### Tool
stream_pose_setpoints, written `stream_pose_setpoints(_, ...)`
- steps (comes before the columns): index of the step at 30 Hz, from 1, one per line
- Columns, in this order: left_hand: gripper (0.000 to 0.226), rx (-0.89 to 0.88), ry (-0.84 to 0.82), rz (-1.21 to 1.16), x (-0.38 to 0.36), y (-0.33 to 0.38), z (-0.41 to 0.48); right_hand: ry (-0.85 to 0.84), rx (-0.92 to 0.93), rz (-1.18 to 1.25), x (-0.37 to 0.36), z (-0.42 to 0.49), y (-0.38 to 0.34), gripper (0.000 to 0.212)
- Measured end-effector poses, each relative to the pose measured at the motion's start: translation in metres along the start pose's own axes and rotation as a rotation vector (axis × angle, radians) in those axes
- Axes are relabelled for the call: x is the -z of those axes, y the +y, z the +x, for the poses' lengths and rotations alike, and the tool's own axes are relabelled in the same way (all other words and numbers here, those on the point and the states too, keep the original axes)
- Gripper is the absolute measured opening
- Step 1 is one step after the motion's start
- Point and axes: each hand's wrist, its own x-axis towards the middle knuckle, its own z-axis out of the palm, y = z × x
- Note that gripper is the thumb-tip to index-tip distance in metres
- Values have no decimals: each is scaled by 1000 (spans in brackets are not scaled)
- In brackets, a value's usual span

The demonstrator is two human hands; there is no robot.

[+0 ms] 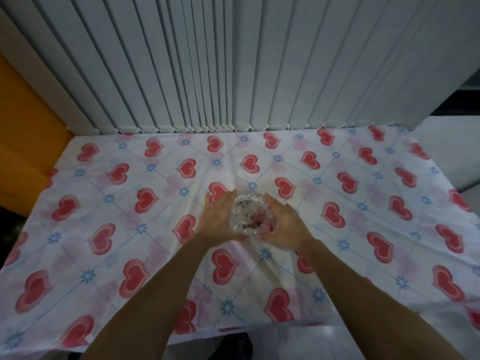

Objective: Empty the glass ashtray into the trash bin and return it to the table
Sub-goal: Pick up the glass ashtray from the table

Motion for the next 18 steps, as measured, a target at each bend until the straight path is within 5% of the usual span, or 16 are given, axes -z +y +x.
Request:
stream_pose_setpoints(10,126,-55,371,-7,107,34,-11,168,202,69,90,1,-67,110)
stream_pose_setpoints(18,124,-95,500,-4,155,74,-49,223,306,96,138,-42,-104,110)
